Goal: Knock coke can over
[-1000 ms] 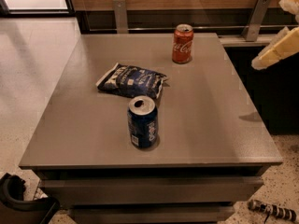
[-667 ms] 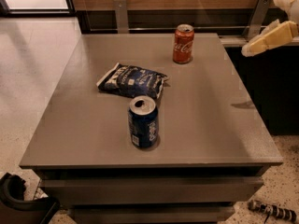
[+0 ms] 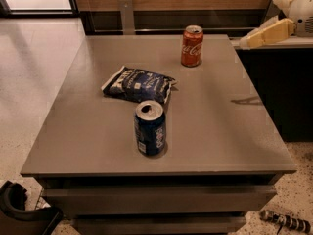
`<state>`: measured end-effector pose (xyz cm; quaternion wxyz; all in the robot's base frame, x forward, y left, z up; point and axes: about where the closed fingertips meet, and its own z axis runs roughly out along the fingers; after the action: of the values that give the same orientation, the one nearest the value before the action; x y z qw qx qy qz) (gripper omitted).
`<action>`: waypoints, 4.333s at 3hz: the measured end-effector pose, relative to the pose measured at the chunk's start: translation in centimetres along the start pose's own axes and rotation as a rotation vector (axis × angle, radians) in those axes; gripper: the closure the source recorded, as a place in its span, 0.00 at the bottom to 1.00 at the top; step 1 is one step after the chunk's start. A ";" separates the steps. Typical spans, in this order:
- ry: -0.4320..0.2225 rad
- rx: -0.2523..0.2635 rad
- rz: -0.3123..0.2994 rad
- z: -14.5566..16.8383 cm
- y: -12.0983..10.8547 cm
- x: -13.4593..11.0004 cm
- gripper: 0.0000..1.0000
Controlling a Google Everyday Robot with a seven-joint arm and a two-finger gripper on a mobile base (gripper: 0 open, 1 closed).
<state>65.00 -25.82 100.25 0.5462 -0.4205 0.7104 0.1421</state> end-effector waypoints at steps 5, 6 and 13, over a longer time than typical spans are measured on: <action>-0.215 -0.097 0.092 12.2 -2.4 5.2 0.00; -0.225 -0.141 0.129 14.7 -1.9 6.4 0.00; -0.254 -0.281 0.184 21.6 1.8 6.5 0.67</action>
Offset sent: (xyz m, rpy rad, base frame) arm 0.0257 0.0136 -0.0271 0.0433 0.0432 0.0090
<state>77.46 -13.35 86.10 0.5521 -0.4045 0.6443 0.3413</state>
